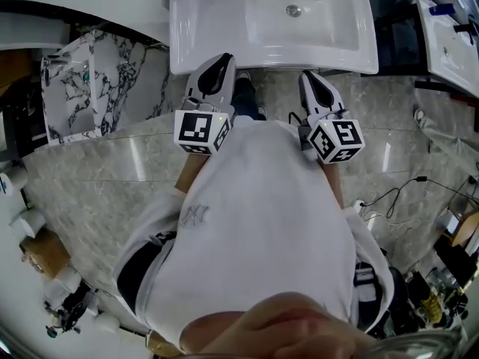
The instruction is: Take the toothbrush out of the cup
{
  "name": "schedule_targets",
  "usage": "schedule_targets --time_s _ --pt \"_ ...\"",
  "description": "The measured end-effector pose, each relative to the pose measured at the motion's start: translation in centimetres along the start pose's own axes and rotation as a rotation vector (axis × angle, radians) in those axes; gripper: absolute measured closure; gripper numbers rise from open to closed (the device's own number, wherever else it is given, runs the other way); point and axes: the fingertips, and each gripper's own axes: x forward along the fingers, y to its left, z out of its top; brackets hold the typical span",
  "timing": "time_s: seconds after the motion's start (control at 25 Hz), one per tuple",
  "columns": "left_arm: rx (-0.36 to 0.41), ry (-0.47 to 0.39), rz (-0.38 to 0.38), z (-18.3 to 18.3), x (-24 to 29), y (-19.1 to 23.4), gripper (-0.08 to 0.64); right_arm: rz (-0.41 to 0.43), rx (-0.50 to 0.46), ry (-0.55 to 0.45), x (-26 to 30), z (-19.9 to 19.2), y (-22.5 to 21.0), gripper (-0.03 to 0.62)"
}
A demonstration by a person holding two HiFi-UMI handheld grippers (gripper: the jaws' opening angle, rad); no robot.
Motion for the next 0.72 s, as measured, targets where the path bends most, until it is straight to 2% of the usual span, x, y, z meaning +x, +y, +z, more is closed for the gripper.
schedule_targets --time_s 0.36,0.56,0.72 --pt "-0.002 0.005 -0.036 1.0 5.0 5.0 0.537 -0.017 -0.022 0.019 6.4 2.5 -0.7 0.577" --pt "0.03 -0.005 -0.081 3.2 8.4 7.5 0.543 -0.012 -0.054 0.016 10.7 5.8 -0.5 0.577" --pt "0.028 -0.021 -0.1 4.4 11.0 9.1 0.545 -0.039 -0.062 0.018 13.2 7.2 -1.2 0.577"
